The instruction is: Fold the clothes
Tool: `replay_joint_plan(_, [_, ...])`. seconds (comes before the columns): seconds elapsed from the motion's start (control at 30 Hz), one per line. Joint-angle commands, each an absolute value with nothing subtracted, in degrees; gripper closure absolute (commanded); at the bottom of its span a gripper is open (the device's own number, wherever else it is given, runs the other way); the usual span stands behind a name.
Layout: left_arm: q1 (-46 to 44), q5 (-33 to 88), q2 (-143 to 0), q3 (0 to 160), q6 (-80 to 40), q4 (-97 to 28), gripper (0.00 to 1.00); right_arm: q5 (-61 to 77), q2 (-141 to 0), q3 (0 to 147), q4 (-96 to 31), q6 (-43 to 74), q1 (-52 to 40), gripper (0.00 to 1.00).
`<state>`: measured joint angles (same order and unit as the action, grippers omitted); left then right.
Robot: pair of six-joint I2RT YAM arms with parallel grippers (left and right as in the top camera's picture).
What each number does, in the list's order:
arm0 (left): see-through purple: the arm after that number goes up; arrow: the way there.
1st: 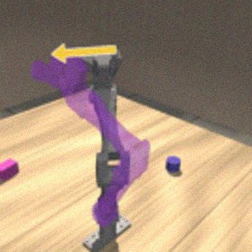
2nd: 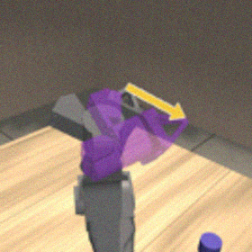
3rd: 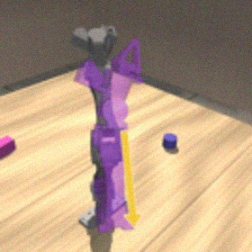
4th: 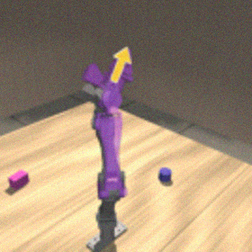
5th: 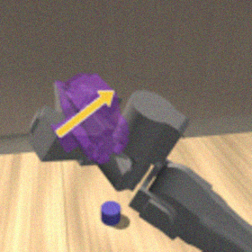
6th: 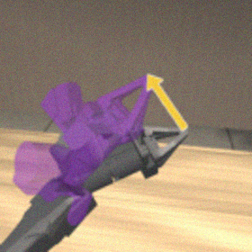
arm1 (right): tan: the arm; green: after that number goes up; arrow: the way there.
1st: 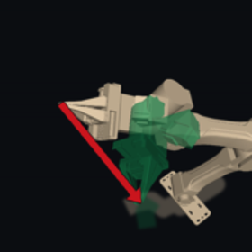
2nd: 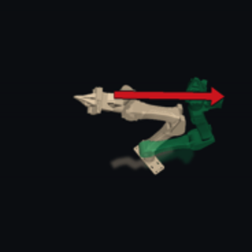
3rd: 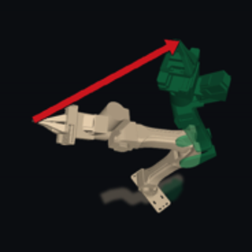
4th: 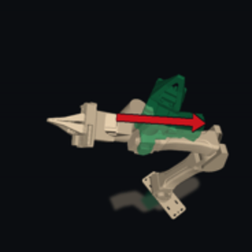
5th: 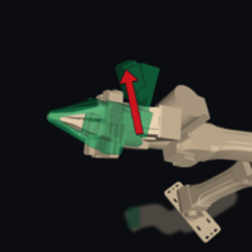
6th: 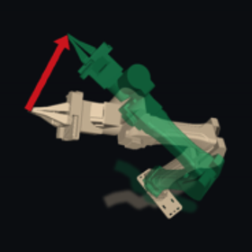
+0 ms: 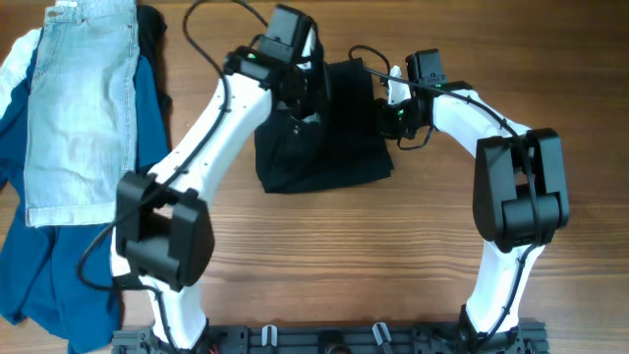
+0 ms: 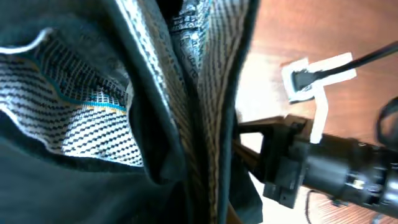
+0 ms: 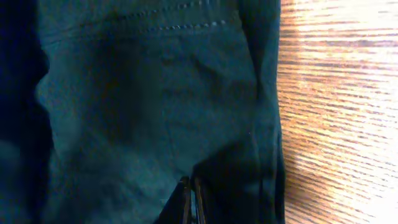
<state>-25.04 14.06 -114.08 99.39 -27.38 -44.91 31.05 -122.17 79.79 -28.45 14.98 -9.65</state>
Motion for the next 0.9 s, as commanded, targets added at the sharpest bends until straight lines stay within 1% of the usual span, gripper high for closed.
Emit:
replay_joint_plan(0.0, [-26.9, 15.9, -117.0, 100.8, -29.0, -44.3, 0.96, 41.1, -120.0, 81.1, -26.8, 15.6, -6.8, 0.96])
replay_joint_plan(0.07, [-27.6, 15.9, -117.8, 100.8, -29.0, -43.9, 0.96, 43.2, -114.2, 83.5, -27.0, 17.1, -3.4, 0.96])
replay_joint_plan(0.17, [-28.6, 15.9, -118.0, 100.8, -29.2, -42.1, 0.96, 42.9, -106.4, 84.1, -26.1, 19.7, 1.6, 0.96])
replay_joint_plan(0.23, [-29.2, 15.9, -118.1, 100.8, -29.2, -40.9, 0.96, 42.9, -103.9, 84.1, -25.7, 19.8, 4.8, 0.96])
replay_joint_plan(0.27, [-29.6, 15.8, -118.2, 100.8, -29.2, -40.4, 0.92, 42.9, -103.6, 84.1, -25.9, 20.2, 6.3, 0.96])
replay_joint_plan(0.3, [-30.1, 15.8, -118.3, 100.8, -29.2, -39.8, 0.63, 43.0, -103.6, 84.1, -26.3, 20.8, 7.5, 0.94])
replay_joint_plan(0.33, [-30.6, 15.5, -118.3, 100.8, -29.2, -39.5, 0.16, 42.9, -103.6, 84.1, -26.9, 20.9, 8.3, 0.91])
replay_joint_plan(0.37, [-30.8, 15.1, -118.3, 100.8, -29.2, -39.4, 0.0, 43.0, -103.6, 84.1, -27.0, 20.9, 8.7, 0.88])
replay_joint_plan(0.43, [-30.9, 14.9, -118.3, 100.8, -29.2, -39.4, 0.0, 42.9, -103.6, 84.1, -27.0, 20.5, 8.8, 0.83])
replay_joint_plan(0.57, [-30.6, 14.9, -118.3, 100.8, -28.7, -40.0, 0.0, 42.9, -103.6, 84.1, -27.9, 18.9, 8.8, 0.81])
replay_joint_plan(0.6, [-30.6, 14.9, -118.3, 100.8, -28.7, -40.6, 0.0, 42.4, -103.6, 84.1, -28.6, 17.6, 8.8, 0.78])
replay_joint_plan(0.67, [-30.6, 15.0, -118.3, 100.8, -24.7, -43.1, 0.0, 39.4, -103.6, 84.1, -30.7, 16.1, 8.8, 0.75])
replay_joint_plan(0.7, [-30.6, 14.4, -118.3, 100.8, -21.5, -46.9, 0.0, 36.9, -103.7, 84.1, -33.6, 14.7, 8.6, 0.73])
replay_joint_plan(0.77, [-29.3, 7.9, -118.3, 100.8, -21.2, -53.4, 0.0, 34.7, -103.9, 83.9, -37.3, 12.0, 7.7, 0.71])
replay_joint_plan(0.83, [-27.4, 9.7, -118.3, 100.8, -20.9, -54.5, 0.0, 32.6, -104.3, 83.9, -38.5, 11.8, 6.3, 0.69])
replay_joint_plan(0.87, [-27.1, 12.6, -118.3, 100.8, -17.1, -54.5, 0.0, 32.6, -104.6, 83.9, -38.5, 11.8, 5.6, 0.68])
